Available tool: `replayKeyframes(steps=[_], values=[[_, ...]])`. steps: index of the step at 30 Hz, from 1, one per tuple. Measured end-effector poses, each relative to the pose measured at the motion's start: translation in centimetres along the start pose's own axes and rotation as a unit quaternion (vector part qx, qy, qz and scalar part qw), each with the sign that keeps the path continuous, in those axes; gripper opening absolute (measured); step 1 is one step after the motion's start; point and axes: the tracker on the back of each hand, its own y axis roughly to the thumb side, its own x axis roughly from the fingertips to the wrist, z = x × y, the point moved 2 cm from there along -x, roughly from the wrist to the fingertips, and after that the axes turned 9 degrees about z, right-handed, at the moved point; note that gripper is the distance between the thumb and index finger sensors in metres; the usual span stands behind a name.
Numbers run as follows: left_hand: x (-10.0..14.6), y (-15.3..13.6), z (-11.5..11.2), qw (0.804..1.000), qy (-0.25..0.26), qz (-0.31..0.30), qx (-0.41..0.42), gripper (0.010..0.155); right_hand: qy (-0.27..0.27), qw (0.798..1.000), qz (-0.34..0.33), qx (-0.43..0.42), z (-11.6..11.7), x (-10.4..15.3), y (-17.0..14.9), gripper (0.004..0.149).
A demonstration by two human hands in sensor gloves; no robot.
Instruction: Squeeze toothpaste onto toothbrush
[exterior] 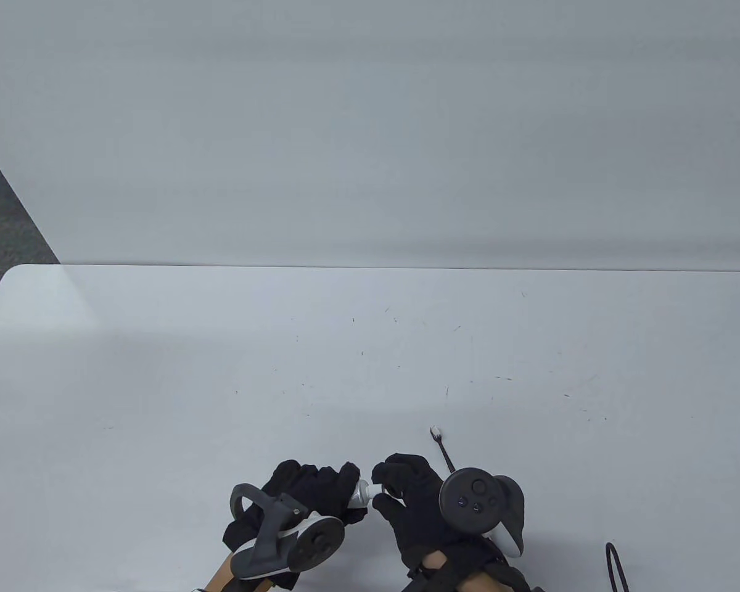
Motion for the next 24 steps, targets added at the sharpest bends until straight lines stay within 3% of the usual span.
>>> replayKeyframes(steps=[2, 4, 8, 11, 17, 20, 24], values=[[0.03, 0.13, 0.00, 1.000, 0.001, -0.002, -0.001, 0.069, -0.011, 0.999, 0.005, -0.031, 0.01, -0.01, -0.34, 0.055], [0.06, 0.21, 0.04, 1.000, 0.003, -0.003, -0.001, 0.069, -0.030, 0.999, 0.014, -0.030, 0.06, -0.01, -0.28, 0.045], [0.17, 0.25, 0.14, 1.000, 0.003, -0.006, 0.003, 0.069, -0.025, 0.999, -0.017, -0.020, -0.12, 0.15, 0.45, 0.042], [0.22, 0.45, 0.17, 1.000, 0.005, -0.008, -0.010, 0.069, -0.001, 1.000, -0.013, -0.023, -0.27, 0.16, 0.36, 0.044], [0.15, 0.36, 0.04, 1.000, 0.000, -0.005, 0.002, 0.069, -0.003, 1.000, -0.022, -0.007, -0.42, 0.18, 0.45, 0.046], [0.15, 0.19, 0.29, 1.000, 0.004, 0.000, 0.010, 0.069, 0.009, 1.000, -0.008, -0.026, -0.22, 0.10, -0.17, 0.059], [0.17, 0.25, 0.23, 1.000, 0.004, -0.001, 0.004, 0.069, -0.024, 0.999, 0.009, -0.026, 0.04, 0.06, -0.34, 0.047]])
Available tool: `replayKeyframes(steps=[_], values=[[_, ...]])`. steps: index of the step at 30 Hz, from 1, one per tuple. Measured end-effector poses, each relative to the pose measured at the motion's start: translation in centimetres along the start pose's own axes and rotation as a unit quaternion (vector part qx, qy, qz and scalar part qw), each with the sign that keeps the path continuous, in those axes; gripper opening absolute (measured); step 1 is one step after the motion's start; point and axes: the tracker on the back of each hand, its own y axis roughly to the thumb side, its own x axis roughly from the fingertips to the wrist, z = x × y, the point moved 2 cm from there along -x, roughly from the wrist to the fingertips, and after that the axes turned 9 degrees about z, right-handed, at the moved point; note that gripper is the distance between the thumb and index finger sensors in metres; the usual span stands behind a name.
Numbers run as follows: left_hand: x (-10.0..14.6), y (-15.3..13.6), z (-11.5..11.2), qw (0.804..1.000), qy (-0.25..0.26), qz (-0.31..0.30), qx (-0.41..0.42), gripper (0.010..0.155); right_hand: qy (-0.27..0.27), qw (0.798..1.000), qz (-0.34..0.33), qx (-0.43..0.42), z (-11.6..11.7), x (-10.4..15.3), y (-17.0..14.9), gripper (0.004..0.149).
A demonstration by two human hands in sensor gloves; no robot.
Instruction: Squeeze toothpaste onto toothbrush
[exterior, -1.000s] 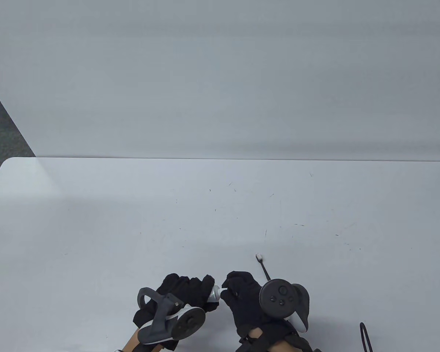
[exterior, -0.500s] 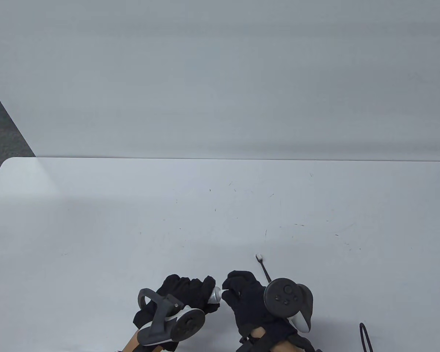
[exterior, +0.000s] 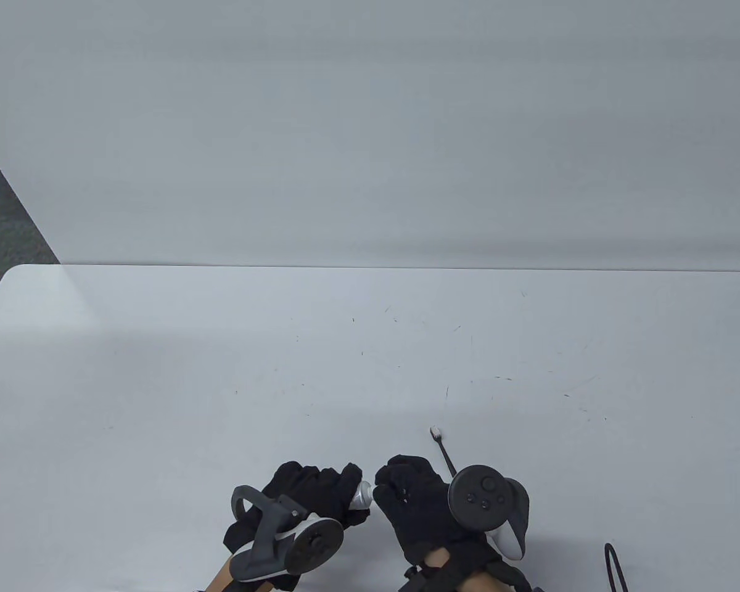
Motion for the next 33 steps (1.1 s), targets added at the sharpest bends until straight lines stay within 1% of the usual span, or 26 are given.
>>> replayKeyframes(steps=[2, 5, 7, 9, 10, 11, 12, 13, 14, 17, 19, 25, 30, 33], values=[[0.0, 0.0, -0.1, 1.000, 0.002, -0.002, 0.000, 0.069, 0.003, 1.000, -0.010, -0.005, 0.0, 0.1, 0.5, 0.042], [0.0, 0.0, 0.0, 1.000, 0.001, -0.001, 0.007, 0.069, 0.003, 1.000, -0.029, 0.009, -0.4, 0.2, 0.7, 0.043], [0.0, 0.0, 0.0, 1.000, 0.001, 0.000, 0.004, 0.069, 0.021, 0.999, -0.026, 0.005, -0.4, 0.2, 0.6, 0.047], [0.0, -0.2, 0.0, 1.000, 0.002, 0.002, 0.010, 0.069, 0.046, 0.999, -0.009, -0.008, -0.3, 0.1, 0.1, 0.058], [0.0, -0.2, 0.0, 1.000, 0.002, 0.002, 0.010, 0.069, 0.045, 0.999, -0.006, -0.017, -0.3, 0.0, 0.1, 0.060], [0.0, -0.2, 0.0, 1.000, 0.002, 0.002, 0.009, 0.068, 0.032, 0.999, 0.002, -0.038, -0.2, 0.1, -0.1, 0.061], [0.0, -0.2, 0.0, 1.000, 0.003, 0.002, 0.008, 0.069, 0.021, 0.999, 0.009, -0.041, -0.1, 0.0, -0.2, 0.057], [0.0, -0.1, 0.0, 1.000, 0.003, 0.002, 0.008, 0.069, 0.006, 0.999, 0.022, -0.030, -0.1, 0.1, -0.1, 0.051], [0.0, -0.1, 0.0, 1.000, 0.002, 0.002, 0.009, 0.069, -0.004, 1.000, 0.022, -0.014, 0.0, 0.1, -0.1, 0.048], [0.0, -0.1, -0.2, 1.000, 0.000, -0.001, 0.007, 0.069, -0.003, 1.000, -0.007, -0.002, 0.0, 0.1, 0.6, 0.042], [-0.1, -0.2, -0.2, 1.000, -0.004, 0.002, 0.017, 0.069, -0.012, 1.000, -0.022, -0.003, -0.3, 0.2, 0.7, 0.043], [-0.1, -0.3, -0.2, 1.000, -0.009, 0.001, 0.018, 0.069, -0.010, 0.999, -0.040, -0.009, -0.5, 0.3, 0.9, 0.045], [-0.2, -0.6, -0.3, 0.999, -0.023, 0.000, 0.039, 0.068, -0.033, 0.996, -0.077, 0.018, -0.5, 0.6, 1.5, 0.045], [-0.3, -1.0, -0.5, 0.998, -0.032, 0.003, 0.059, 0.069, -0.053, 0.994, -0.097, 0.014, -0.8, 0.7, 1.6, 0.045]])
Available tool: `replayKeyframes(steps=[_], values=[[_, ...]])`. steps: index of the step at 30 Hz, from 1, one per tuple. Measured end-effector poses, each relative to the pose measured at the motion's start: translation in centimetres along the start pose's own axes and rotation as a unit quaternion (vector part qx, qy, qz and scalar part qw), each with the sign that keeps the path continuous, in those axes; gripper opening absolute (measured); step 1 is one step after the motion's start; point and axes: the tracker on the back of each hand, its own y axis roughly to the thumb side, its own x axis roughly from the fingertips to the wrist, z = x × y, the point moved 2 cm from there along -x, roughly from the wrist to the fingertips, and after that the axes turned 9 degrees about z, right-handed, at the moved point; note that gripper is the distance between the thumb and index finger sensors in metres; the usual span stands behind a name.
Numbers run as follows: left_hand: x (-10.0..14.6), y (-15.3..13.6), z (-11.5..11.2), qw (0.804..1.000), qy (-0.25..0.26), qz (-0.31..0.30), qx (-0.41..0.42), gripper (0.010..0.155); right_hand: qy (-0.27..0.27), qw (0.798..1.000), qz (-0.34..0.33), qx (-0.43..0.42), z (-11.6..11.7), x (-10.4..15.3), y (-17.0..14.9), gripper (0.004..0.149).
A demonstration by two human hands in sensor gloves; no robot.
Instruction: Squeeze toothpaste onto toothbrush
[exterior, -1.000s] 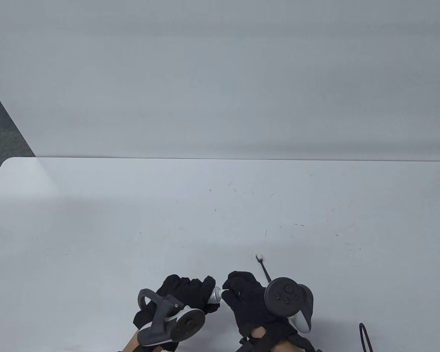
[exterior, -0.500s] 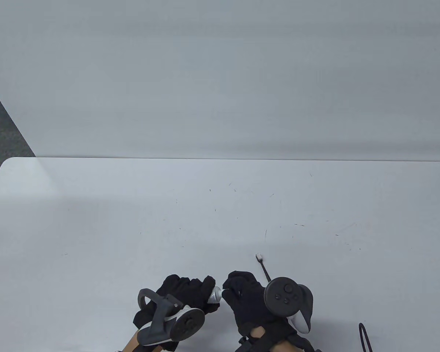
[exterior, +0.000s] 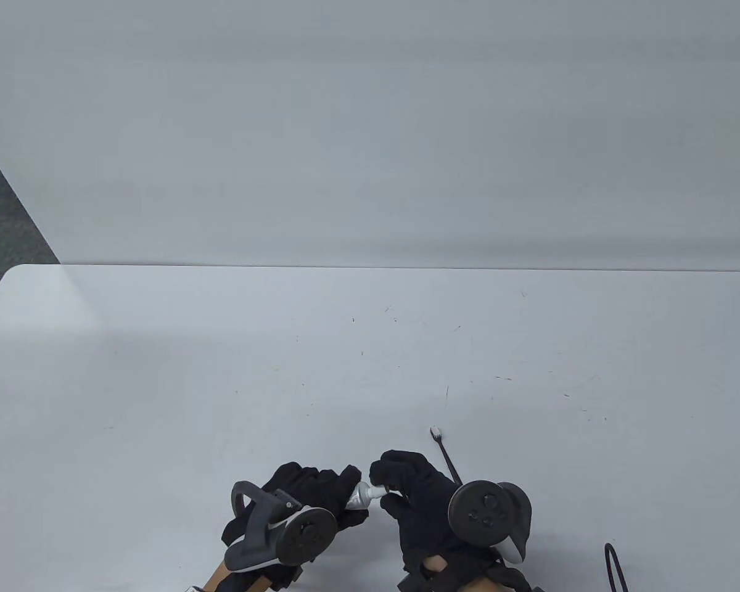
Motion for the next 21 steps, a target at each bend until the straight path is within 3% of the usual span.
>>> replayKeyframes(steps=[5, 9, 11, 13, 19, 21], values=[[0.0, -0.6, 0.3, 1.000, 0.004, 0.011, 0.000, 0.068, -0.026, 1.000, 0.012, 0.013, -1.2, -0.1, -0.3, 0.047], [-0.1, -1.2, 0.8, 1.000, 0.013, 0.024, 0.004, 0.068, -0.041, 0.990, 0.000, 0.131, -1.6, -0.3, -0.3, 0.047], [-0.1, -1.6, 1.0, 0.999, 0.019, 0.031, 0.003, 0.069, -0.035, 0.975, -0.015, 0.218, -1.0, -0.4, -0.3, 0.046], [-0.1, -2.0, 1.2, 0.999, 0.024, 0.039, 0.002, 0.069, -0.018, 0.942, -0.040, 0.331, 0.7, -0.8, -0.5, 0.046], [0.0, -2.7, 1.5, 0.998, 0.028, 0.047, -0.001, 0.069, 0.095, 0.874, -0.050, 0.473, 6.8, -1.9, -2.8, 0.045], [0.0, -2.8, 1.5, 0.998, 0.028, 0.048, -0.004, 0.068, 0.106, 0.863, -0.054, 0.491, 7.8, -2.0, -3.3, 0.046]])
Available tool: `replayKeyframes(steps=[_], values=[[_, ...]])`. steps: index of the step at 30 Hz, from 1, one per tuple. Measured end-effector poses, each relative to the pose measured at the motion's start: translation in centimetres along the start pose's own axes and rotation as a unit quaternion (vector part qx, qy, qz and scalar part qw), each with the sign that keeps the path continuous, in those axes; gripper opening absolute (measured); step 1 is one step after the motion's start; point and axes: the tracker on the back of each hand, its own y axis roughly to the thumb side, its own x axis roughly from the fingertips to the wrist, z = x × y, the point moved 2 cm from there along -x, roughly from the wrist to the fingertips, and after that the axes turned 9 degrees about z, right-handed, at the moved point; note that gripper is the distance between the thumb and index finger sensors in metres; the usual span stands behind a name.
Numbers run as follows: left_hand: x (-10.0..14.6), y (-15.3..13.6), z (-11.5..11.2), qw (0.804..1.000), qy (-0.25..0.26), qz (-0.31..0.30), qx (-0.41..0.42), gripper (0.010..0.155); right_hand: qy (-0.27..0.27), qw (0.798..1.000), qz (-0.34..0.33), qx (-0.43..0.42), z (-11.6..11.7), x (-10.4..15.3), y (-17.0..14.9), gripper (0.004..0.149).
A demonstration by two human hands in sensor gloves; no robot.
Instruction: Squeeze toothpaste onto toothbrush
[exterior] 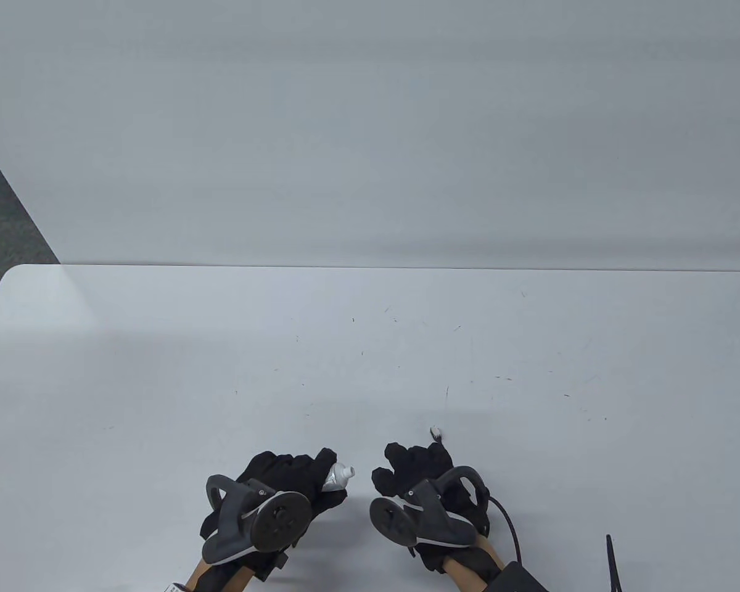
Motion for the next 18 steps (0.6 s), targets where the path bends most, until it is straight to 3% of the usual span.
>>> replayKeyframes(steps=[11, 18], values=[[0.0, 0.1, -0.1, 1.000, -0.002, -0.002, -0.001, 0.068, 0.043, 0.997, -0.022, 0.053, 2.5, -0.1, 1.3, 0.046], [0.1, 0.0, -0.1, 1.000, -0.001, -0.001, -0.003, 0.068, 0.062, 0.997, -0.014, 0.044, 1.9, -0.1, 1.0, 0.050]])
